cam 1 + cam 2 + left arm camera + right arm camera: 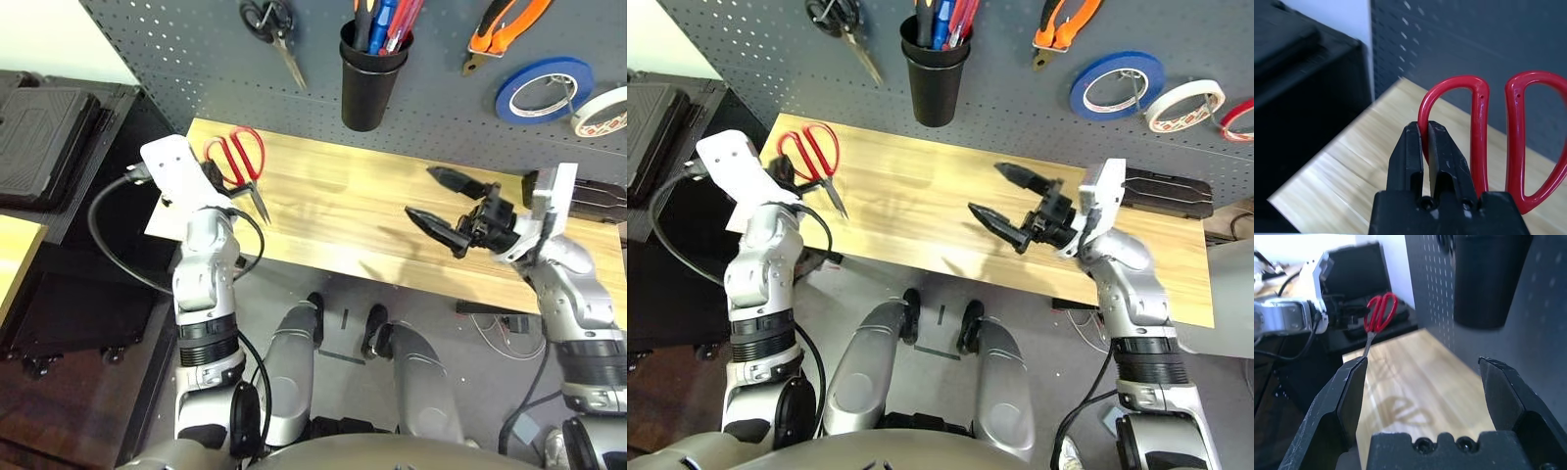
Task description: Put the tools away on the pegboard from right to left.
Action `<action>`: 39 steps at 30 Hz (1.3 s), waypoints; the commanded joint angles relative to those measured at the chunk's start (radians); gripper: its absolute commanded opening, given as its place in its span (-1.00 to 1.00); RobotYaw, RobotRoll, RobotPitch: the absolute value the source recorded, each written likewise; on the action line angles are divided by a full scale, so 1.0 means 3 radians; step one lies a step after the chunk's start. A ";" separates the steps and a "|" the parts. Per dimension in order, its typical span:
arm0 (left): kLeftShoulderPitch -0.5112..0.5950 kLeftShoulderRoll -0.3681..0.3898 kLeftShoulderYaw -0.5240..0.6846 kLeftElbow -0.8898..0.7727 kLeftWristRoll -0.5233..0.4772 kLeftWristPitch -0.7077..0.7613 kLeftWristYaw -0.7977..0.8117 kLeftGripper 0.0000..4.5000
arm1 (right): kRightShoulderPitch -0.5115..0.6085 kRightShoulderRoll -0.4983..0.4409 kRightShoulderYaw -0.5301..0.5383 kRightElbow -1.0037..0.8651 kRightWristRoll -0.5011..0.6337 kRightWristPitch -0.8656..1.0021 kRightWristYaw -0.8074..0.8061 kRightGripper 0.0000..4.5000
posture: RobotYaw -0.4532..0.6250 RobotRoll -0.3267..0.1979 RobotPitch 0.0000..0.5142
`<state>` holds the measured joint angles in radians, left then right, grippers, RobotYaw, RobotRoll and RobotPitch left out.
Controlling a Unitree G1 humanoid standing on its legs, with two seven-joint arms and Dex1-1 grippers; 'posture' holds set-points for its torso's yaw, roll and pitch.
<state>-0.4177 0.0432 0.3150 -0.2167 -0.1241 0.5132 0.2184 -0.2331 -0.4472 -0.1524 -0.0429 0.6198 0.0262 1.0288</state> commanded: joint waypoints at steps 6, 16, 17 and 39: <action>-0.0170 0.0249 0.0185 -0.0114 -0.0199 -0.0097 -0.0128 -0.99 | 0.0039 0.0099 -0.0095 -0.0192 0.0084 -0.0262 0.0091 1.00 | 0.42 0.25 -0.11; -0.0495 0.0419 0.0163 -0.0086 -0.0349 -0.0045 -0.0231 -0.99 | 0.0068 0.0087 -0.0095 -0.0312 0.0105 -0.0229 0.0025 1.00 | 0.38 0.25 -0.13; -0.0530 0.0423 0.0135 -0.0087 -0.0358 -0.0027 -0.0247 -0.99 | 0.0067 0.0095 -0.0089 -0.0317 0.0097 -0.0229 0.0003 1.00 | 0.37 0.25 -0.13; -0.1072 0.0210 -0.0368 0.0427 -0.0522 -0.0029 -0.0604 -0.99 | 0.0077 0.0196 -0.0038 -0.0283 -0.0106 -0.0367 -0.0176 1.00 | 0.27 0.25 -0.13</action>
<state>-0.7293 0.1095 0.2151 -0.1118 -0.2797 0.5220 0.0493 -0.2249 -0.3874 -0.1639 -0.1181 0.5951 -0.0730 0.9800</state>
